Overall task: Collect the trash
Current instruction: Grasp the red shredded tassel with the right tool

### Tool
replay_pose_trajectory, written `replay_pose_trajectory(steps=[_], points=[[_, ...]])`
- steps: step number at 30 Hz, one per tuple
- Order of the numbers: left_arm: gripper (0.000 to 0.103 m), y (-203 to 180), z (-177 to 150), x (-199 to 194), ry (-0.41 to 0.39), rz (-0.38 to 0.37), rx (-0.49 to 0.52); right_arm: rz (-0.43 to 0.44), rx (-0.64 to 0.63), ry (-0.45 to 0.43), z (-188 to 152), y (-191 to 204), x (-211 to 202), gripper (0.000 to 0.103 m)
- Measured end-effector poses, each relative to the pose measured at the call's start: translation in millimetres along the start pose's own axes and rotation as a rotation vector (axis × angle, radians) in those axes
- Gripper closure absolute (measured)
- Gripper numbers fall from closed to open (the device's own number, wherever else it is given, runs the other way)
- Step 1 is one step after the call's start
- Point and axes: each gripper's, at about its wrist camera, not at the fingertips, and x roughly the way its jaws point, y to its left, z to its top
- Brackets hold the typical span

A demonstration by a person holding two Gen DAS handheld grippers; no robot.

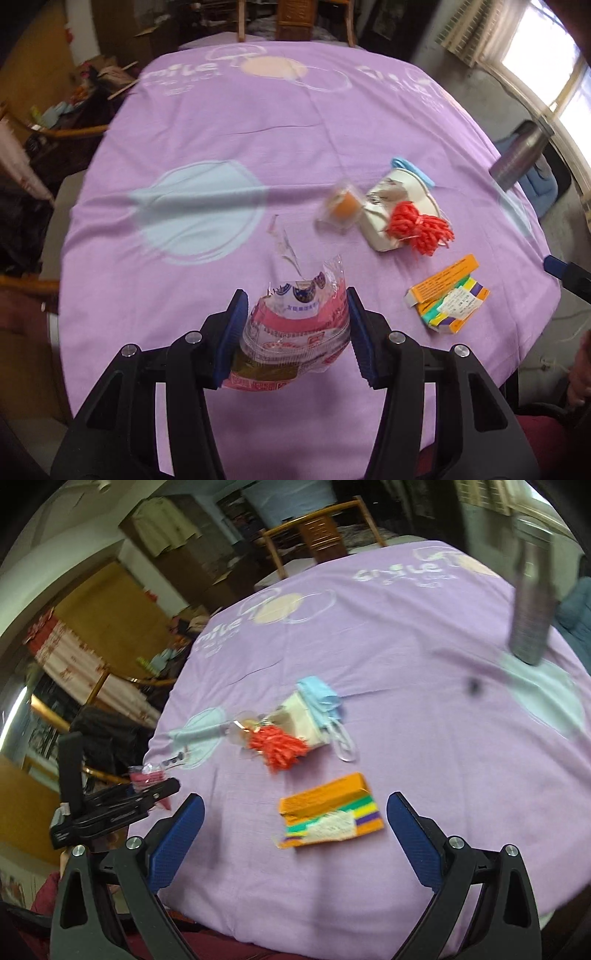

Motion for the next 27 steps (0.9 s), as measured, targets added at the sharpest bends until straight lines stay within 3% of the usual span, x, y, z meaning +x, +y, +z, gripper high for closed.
replay_pose_trajectory(steps=[4, 12, 20, 22, 23, 24, 27], points=[[0.050, 27, -17, -23, -0.014, 0.046, -0.091, 0.024, -0.059, 0.019, 13, 12, 27, 0.007], [0.050, 59, -53, -63, -0.040, 0.139, -0.266, -0.006, -0.327, 0.035, 27, 50, 72, 0.027], [0.050, 75, -94, -92, -0.050, 0.234, -0.417, -0.029, -0.447, 0.089, 37, 63, 120, 0.030], [0.050, 78, -103, -96, -0.049, 0.248, -0.449, -0.069, -0.462, 0.139, 36, 62, 138, 0.044], [0.050, 79, -107, -98, -0.050, 0.251, -0.464, -0.082, -0.466, 0.168, 35, 62, 144, 0.069], [0.050, 81, -110, -100, -0.054, 0.252, -0.475, -0.089, -0.468, 0.194, 35, 61, 149, 0.076], [0.050, 87, -113, -105, -0.074, 0.250, -0.495, -0.029, -0.443, 0.137, 40, 66, 123, 0.076]])
